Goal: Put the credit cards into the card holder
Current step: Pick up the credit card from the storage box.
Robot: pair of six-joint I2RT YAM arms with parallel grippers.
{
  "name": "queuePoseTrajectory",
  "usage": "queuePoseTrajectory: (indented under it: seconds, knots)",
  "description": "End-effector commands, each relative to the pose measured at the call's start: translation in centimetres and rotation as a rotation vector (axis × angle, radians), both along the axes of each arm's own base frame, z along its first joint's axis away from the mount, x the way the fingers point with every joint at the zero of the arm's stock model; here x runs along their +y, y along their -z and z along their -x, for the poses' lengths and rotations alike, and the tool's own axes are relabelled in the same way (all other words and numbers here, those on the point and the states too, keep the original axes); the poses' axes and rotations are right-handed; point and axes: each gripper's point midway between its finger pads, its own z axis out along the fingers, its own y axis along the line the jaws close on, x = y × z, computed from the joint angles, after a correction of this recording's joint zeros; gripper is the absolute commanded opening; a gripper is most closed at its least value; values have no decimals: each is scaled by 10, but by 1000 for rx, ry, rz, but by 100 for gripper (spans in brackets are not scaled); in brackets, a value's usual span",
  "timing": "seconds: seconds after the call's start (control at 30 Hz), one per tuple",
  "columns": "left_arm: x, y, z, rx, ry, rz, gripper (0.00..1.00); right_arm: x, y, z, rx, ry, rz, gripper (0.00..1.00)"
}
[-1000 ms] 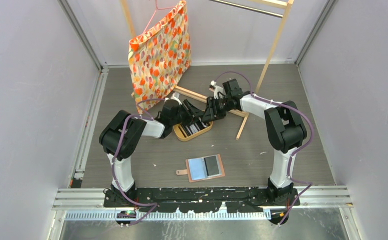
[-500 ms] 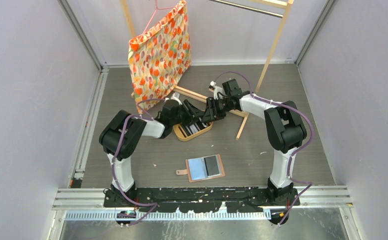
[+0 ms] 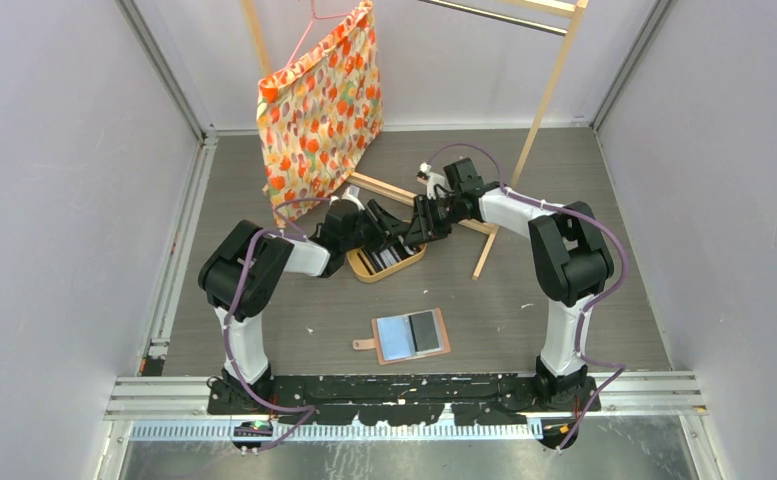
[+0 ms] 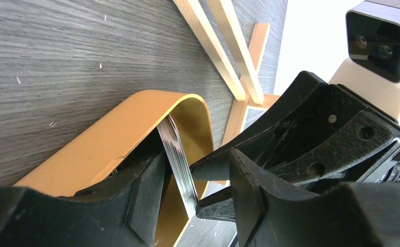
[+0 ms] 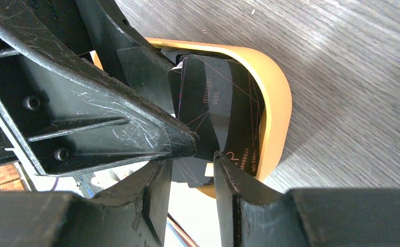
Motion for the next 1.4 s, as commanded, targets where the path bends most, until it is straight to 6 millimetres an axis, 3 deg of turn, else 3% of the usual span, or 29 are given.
queuePoseTrajectory:
  seconds: [0.0,0.5,0.93,1.37]
  knots:
    - [-5,-15,-1,-52,13,34,50,-2,-14,-15,-51,15,-17,39]
    - [-4,-16,-1,-55,14,31,50,-9,-17,-21,-58,38,-13,33]
    - [-3,-13,-1,-48,12,25,50,-6,-18,-19,-33,31,-49,38]
    - [6,-18,1,-64,4,2,50,-10,-18,-21,-36,40,-41,34]
